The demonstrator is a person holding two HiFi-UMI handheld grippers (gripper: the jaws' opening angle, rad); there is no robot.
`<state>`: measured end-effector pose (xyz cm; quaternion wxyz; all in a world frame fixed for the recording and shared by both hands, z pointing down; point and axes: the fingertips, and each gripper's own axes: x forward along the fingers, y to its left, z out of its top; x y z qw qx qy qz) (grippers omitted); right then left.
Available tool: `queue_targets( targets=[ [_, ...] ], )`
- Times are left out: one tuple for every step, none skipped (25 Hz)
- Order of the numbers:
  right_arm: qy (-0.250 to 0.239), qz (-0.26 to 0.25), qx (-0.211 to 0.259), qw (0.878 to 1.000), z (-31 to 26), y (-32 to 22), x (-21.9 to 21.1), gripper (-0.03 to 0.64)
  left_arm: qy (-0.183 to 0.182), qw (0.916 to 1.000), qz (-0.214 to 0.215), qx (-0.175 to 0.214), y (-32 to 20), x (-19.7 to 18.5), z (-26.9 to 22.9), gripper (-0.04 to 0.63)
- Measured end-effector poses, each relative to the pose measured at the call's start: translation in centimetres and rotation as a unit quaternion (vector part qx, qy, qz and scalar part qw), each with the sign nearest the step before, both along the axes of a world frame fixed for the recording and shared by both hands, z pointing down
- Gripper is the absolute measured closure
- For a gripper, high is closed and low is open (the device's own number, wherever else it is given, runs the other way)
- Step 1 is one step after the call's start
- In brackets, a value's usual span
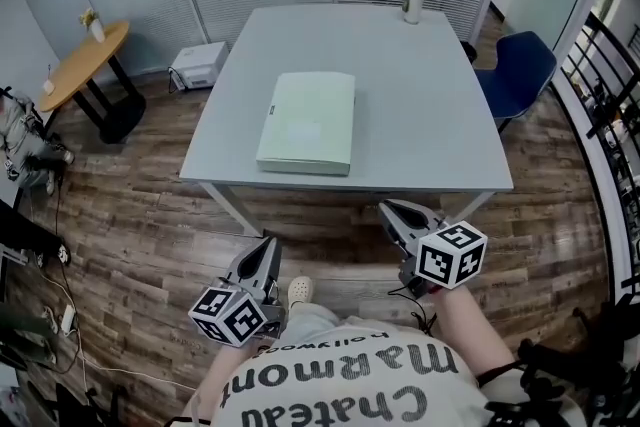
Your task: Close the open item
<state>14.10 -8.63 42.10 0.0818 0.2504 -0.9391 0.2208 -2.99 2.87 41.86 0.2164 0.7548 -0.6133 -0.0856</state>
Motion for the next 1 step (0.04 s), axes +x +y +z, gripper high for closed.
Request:
queue_targets(
  targets=[
    [0.0, -0.001, 0.0, 1.0, -0.04, -0.01, -0.02, 0.62, 0.0, 1.0, 0.0, 0.0, -0.04, 0.05, -0.02, 0.6]
  ],
)
